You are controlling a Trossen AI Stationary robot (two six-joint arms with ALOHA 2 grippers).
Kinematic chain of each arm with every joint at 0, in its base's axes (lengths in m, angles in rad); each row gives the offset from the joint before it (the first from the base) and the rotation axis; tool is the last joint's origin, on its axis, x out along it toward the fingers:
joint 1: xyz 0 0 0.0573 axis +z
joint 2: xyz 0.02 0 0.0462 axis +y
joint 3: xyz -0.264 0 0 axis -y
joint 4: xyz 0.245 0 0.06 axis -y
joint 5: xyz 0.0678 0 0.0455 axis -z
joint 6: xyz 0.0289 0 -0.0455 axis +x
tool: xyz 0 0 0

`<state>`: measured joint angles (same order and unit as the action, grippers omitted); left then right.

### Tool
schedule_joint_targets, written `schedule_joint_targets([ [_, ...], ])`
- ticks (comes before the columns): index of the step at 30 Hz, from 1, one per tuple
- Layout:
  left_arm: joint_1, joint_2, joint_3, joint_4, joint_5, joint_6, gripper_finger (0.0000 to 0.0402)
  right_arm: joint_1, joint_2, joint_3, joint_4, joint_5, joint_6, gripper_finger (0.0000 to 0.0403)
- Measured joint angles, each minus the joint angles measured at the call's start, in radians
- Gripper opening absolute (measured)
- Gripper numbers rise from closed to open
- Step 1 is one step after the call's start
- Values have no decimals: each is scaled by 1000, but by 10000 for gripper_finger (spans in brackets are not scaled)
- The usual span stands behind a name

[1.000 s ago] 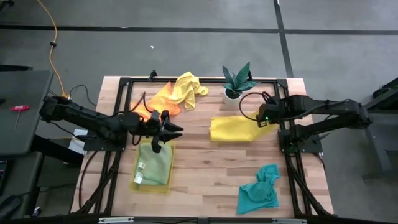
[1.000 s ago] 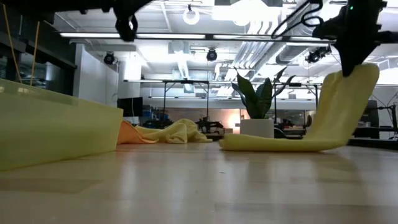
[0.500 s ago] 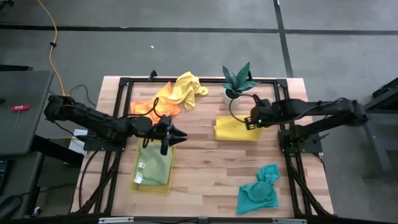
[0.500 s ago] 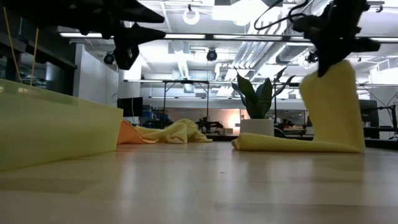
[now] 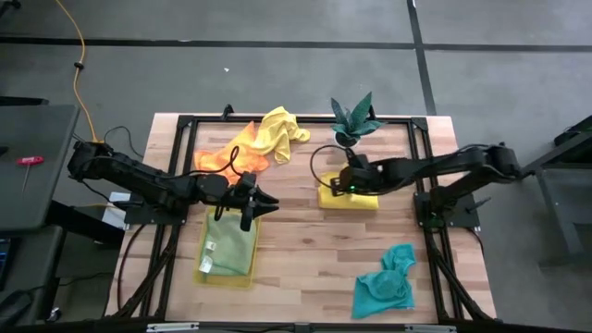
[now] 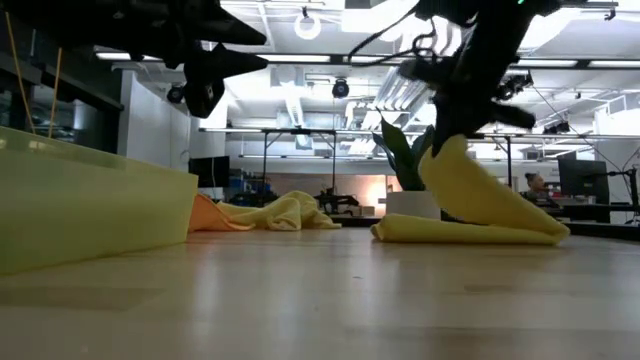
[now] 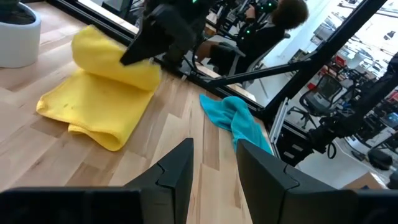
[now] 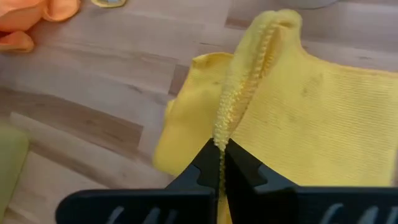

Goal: Fold microfiber towels
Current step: Fold the bottom yellow microfiber cloth

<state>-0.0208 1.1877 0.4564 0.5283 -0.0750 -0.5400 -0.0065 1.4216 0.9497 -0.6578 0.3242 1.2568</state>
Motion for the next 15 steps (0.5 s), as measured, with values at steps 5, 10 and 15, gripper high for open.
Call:
schedule_joint_targets([
  [5,0,0,0,1,0,0,113,0,94,0,91,-1,8,0],
  [10,0,0,0,0,3,-1,113,0,154,0,153,-11,37,0],
  [15,0,0,0,0,3,0,113,-3,181,0,193,-30,48,8],
])
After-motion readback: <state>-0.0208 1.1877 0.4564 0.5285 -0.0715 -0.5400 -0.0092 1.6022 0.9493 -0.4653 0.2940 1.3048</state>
